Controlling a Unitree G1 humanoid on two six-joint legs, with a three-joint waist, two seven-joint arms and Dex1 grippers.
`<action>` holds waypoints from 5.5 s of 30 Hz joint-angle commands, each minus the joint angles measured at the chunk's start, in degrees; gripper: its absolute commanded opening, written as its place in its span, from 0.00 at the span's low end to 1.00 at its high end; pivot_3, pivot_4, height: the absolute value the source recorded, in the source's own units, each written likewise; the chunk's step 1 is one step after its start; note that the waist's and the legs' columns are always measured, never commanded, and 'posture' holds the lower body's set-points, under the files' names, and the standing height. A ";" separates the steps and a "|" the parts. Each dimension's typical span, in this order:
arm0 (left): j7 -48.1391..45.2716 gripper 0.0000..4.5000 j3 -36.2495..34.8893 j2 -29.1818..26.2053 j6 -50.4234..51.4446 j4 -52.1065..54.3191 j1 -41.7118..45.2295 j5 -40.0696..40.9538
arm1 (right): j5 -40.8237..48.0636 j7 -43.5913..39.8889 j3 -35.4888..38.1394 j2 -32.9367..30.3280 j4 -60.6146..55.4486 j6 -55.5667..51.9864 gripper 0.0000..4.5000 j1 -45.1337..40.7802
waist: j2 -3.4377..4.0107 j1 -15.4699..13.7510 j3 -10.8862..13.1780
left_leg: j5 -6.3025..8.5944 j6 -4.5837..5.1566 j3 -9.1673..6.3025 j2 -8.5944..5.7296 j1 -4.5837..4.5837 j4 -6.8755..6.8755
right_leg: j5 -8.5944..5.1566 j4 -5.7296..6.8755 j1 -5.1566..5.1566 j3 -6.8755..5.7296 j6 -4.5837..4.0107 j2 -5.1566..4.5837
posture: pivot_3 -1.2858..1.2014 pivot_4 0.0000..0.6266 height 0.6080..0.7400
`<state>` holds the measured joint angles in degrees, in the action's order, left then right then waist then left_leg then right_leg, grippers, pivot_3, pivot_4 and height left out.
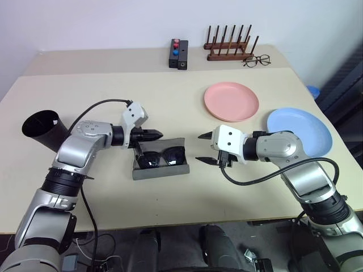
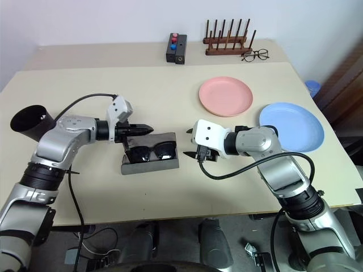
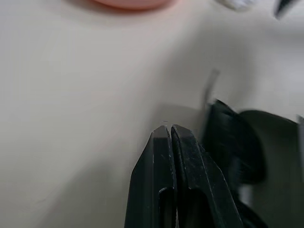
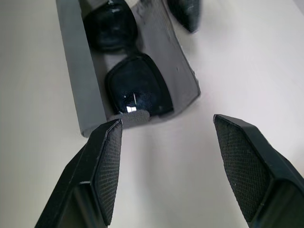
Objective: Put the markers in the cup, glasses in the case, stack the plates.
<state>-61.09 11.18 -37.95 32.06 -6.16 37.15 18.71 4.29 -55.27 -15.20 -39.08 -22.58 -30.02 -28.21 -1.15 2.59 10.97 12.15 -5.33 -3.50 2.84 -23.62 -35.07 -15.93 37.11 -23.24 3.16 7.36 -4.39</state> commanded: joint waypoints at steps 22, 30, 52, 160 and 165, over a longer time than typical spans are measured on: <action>-3.98 0.01 0.83 -6.01 2.77 18.74 -13.30 -0.06 | 0.36 1.94 1.21 -1.22 -0.42 1.71 0.69 -0.38 | -0.02 -0.21 0.01 | 0.00 0.00 0.00 0.00 0.00 -0.04 | -0.10 -0.02 0.05 0.03 -0.18 -0.01 | 0.52 0.24 1.00; 4.12 0.01 -10.31 -2.33 1.95 20.49 -13.40 4.63 | -0.92 5.71 3.07 -0.35 3.65 0.57 0.69 -0.94 | -0.05 -0.11 0.03 | 0.00 0.01 0.00 0.00 0.00 -0.12 | -0.10 -0.01 0.08 0.03 -0.21 -0.01 | 0.52 0.24 1.00; 14.21 0.00 -17.57 -1.53 8.28 33.48 -25.33 12.81 | -11.53 18.78 2.24 1.42 26.60 5.83 1.00 -8.45 | -0.05 0.00 0.05 | 0.00 0.00 0.01 0.00 0.00 -0.07 | 0.00 -0.01 0.05 0.04 -0.08 -0.01 | 0.52 0.24 1.00; 14.86 0.00 -10.06 10.21 -0.46 29.36 -15.53 15.58 | -4.71 17.37 21.58 -10.07 12.78 -8.77 0.00 5.66 | 0.01 -1.54 0.08 | -0.02 -0.01 0.00 -0.04 0.14 -0.26 | -0.07 -0.13 0.38 0.07 -0.23 -0.02 | 0.52 0.24 1.00; 15.37 0.00 -10.13 10.34 -0.48 28.24 -15.04 15.19 | -5.12 17.76 23.74 -14.55 15.13 -9.93 0.00 5.03 | 0.00 -1.79 0.07 | -0.01 -0.01 -0.01 -0.04 0.14 -0.23 | -0.09 -0.15 0.38 0.06 -0.24 -0.02 | 0.52 0.24 1.00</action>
<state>-45.94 1.88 -27.56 32.06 20.99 21.11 33.26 -0.51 -37.95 7.18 -53.00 -7.67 -39.69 -23.29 -1.15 0.80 11.05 12.13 -5.34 -3.51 2.80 -23.49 -35.27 -16.02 36.93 -22.86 3.22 7.12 -4.40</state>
